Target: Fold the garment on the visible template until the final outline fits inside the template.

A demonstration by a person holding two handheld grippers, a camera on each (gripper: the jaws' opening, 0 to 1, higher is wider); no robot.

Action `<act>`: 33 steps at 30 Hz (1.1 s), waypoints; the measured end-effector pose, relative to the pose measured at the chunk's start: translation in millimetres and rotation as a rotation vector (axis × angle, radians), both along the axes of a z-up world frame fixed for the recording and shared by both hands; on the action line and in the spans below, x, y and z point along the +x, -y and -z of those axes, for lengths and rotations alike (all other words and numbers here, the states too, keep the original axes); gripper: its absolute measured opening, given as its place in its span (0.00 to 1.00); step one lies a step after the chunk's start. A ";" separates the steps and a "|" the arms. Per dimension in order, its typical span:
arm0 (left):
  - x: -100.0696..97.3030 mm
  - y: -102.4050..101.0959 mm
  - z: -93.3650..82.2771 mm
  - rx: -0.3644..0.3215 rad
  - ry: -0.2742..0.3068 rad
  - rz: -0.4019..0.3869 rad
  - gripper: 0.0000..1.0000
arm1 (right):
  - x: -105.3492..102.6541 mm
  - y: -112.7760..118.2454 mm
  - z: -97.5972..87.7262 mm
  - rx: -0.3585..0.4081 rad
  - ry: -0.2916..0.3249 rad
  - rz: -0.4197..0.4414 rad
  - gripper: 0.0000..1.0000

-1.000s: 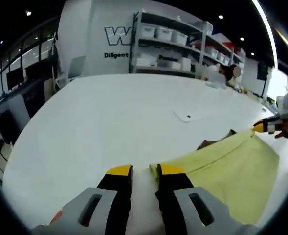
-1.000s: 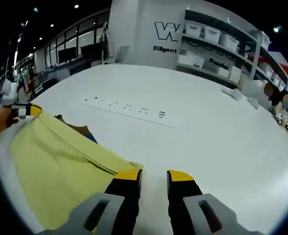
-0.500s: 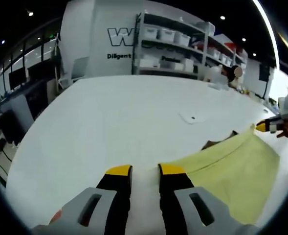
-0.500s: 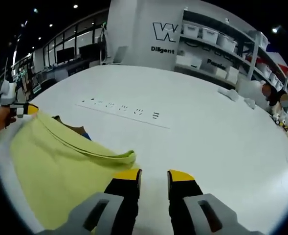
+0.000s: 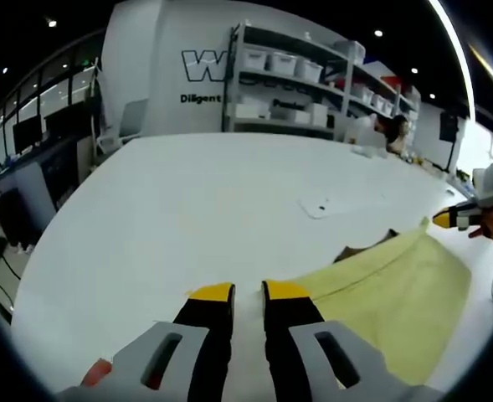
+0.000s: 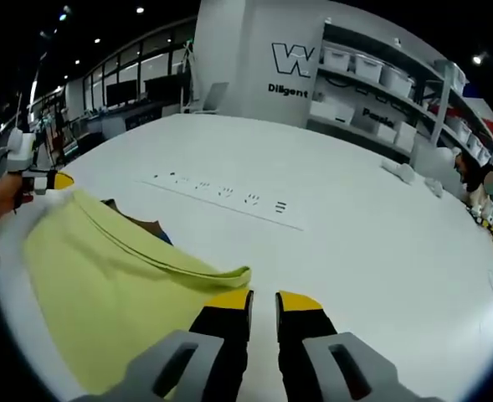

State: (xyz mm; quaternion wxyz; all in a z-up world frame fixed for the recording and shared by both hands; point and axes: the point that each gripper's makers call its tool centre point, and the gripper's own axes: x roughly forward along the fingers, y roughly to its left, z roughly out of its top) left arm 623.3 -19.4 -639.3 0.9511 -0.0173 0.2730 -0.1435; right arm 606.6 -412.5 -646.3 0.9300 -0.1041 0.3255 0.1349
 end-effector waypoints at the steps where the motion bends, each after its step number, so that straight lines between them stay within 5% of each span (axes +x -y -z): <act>1: -0.8 1.8 -1.4 -0.003 0.002 0.004 0.00 | -0.6 -2.5 -1.6 -0.002 0.003 -0.011 0.01; 17: -8.4 19.9 -12.1 -0.009 0.009 0.037 0.00 | -6.2 -18.2 -20.4 0.007 0.034 -0.057 0.00; 33: -21.0 37.9 -9.1 -0.017 -0.014 0.073 0.00 | -21.0 -36.0 -19.4 0.012 0.019 -0.087 0.00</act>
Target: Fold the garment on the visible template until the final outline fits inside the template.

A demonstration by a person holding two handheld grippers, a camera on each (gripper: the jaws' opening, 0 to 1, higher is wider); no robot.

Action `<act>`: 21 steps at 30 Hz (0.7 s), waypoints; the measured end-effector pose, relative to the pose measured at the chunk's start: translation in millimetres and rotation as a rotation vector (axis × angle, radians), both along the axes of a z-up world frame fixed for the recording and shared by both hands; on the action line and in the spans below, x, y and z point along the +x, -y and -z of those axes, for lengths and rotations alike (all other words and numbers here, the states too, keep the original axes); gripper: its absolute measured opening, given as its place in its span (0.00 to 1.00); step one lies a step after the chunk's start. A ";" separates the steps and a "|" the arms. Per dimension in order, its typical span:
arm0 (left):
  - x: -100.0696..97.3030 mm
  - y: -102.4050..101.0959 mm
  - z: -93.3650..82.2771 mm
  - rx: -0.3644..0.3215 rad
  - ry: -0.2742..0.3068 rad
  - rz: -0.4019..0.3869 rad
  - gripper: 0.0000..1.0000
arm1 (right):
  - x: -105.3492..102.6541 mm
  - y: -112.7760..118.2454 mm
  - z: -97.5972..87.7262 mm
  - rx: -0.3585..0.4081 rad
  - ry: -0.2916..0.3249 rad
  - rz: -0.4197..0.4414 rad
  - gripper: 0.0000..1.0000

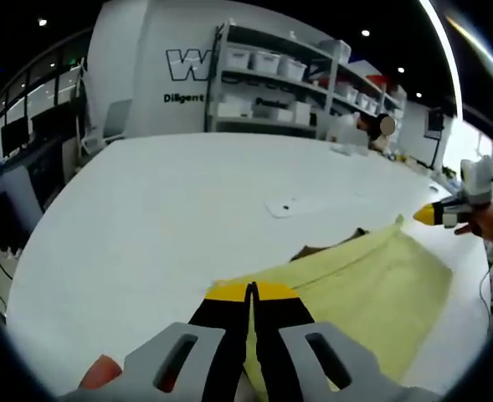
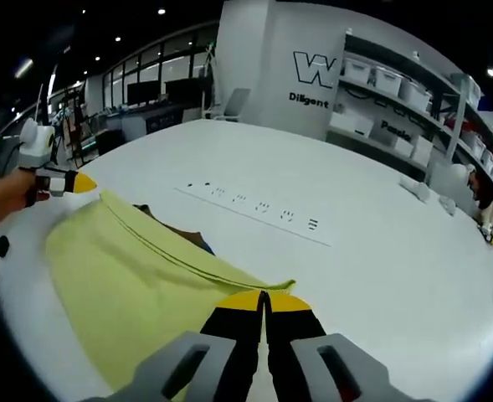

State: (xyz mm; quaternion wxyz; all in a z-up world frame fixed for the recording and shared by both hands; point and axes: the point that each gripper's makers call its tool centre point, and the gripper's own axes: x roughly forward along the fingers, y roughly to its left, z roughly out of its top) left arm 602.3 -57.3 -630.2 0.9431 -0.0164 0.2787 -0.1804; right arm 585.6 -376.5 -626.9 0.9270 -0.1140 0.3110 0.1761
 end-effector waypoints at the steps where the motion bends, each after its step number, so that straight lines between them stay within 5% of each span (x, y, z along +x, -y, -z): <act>1: -0.8 0.6 0.4 0.000 -0.001 0.002 0.00 | -0.8 0.1 0.2 -0.001 -0.001 0.000 0.00; 21: -20.4 8.1 15.3 0.014 -0.042 0.020 0.00 | -22.9 -8.3 18.2 0.006 -0.039 -0.015 0.00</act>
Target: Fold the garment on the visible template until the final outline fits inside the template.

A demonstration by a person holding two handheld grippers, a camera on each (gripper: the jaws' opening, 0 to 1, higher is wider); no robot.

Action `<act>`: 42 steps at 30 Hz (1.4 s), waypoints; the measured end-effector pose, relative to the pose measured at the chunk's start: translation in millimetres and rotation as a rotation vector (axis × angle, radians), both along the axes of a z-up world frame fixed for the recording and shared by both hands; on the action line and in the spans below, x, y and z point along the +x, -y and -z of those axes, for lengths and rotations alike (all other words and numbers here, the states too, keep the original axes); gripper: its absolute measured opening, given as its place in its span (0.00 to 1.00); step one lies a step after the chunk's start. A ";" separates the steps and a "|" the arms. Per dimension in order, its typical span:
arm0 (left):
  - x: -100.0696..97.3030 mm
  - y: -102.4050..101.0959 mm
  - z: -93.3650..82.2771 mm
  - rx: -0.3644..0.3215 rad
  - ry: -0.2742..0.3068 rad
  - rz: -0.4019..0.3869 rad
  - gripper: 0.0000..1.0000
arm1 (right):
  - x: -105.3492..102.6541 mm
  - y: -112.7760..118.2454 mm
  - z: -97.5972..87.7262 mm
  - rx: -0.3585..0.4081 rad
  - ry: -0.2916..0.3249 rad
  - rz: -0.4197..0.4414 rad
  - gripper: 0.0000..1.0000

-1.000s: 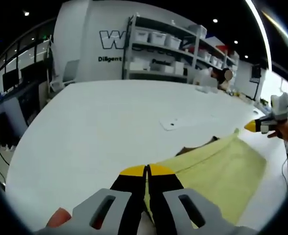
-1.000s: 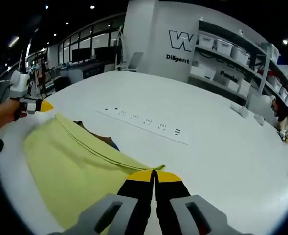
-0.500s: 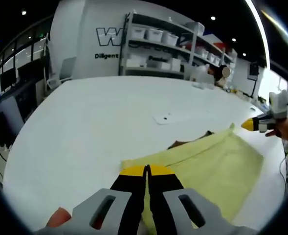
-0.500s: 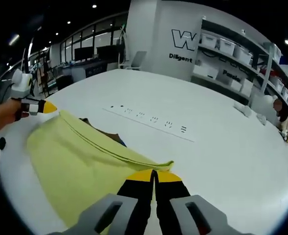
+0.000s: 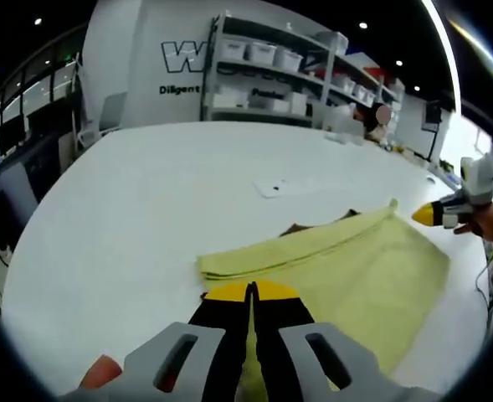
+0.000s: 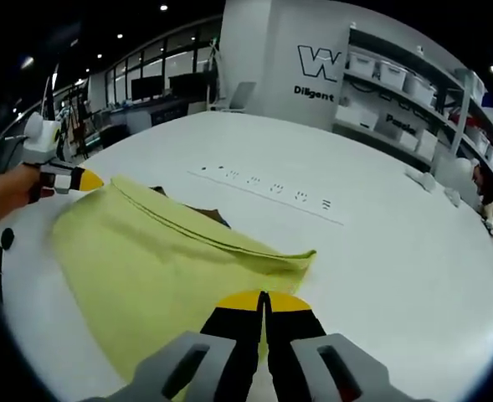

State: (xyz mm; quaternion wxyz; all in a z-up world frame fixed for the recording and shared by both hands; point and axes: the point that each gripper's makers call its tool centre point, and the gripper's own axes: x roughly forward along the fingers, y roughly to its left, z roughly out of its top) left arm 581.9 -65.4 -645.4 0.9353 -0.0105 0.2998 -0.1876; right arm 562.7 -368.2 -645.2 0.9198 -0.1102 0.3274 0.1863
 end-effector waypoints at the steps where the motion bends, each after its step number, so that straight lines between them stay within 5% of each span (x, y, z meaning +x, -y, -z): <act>1: 1.0 -0.3 0.6 0.000 0.000 0.000 0.00 | 1.0 -0.8 0.4 0.001 0.000 -0.001 0.00; 14: 12.0 -2.2 17.8 0.008 -0.021 -0.006 0.00 | 21.8 -13.4 11.4 0.007 -0.006 -0.021 0.00; 26: 17.9 -3.2 23.1 0.008 -0.018 -0.002 0.00 | 20.5 -17.4 31.6 0.005 -0.038 -0.032 0.00; 42: 25.5 -1.3 23.6 0.005 -0.008 0.004 0.00 | 26.1 -21.9 30.0 0.008 -0.028 -0.040 0.00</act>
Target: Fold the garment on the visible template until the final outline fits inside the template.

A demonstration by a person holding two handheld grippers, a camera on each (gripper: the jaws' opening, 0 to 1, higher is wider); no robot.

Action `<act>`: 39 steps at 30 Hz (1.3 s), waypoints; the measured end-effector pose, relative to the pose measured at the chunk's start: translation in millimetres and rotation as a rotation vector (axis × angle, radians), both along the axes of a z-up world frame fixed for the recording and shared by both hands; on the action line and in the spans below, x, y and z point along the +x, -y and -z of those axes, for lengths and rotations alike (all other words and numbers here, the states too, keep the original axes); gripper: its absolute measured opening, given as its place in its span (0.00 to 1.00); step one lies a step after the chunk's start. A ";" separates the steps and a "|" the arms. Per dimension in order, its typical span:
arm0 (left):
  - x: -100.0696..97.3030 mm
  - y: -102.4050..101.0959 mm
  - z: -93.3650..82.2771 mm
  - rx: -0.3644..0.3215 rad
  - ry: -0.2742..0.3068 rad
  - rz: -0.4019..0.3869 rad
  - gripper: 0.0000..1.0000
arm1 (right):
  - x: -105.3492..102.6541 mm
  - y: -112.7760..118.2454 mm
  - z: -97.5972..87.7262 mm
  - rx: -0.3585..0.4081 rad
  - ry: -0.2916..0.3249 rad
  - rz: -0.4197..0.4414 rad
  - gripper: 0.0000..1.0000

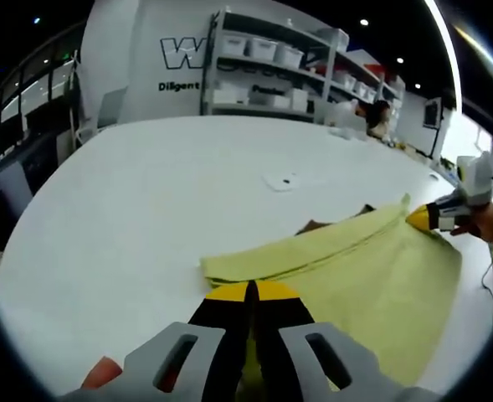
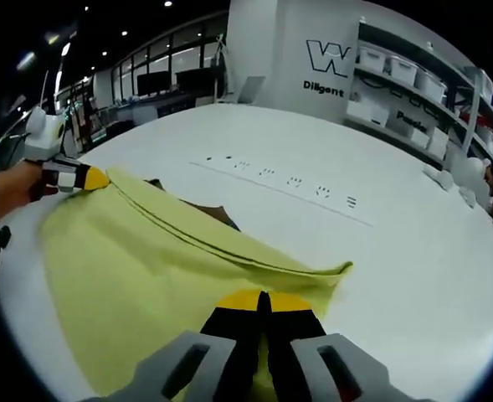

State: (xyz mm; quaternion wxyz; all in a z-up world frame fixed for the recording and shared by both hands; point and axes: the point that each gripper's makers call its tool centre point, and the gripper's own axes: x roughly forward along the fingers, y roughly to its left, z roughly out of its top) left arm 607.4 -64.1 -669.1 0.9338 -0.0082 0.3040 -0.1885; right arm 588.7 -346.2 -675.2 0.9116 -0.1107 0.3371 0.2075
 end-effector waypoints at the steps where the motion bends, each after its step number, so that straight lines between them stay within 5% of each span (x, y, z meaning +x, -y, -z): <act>1: 0.8 0.0 -0.1 0.000 0.001 -0.001 0.00 | 1.0 -0.6 0.0 0.000 0.002 -0.001 0.00; 39: 49.0 5.1 -13.3 -0.004 0.048 0.004 0.00 | 44.8 -4.6 -6.8 -0.002 0.041 -0.010 0.00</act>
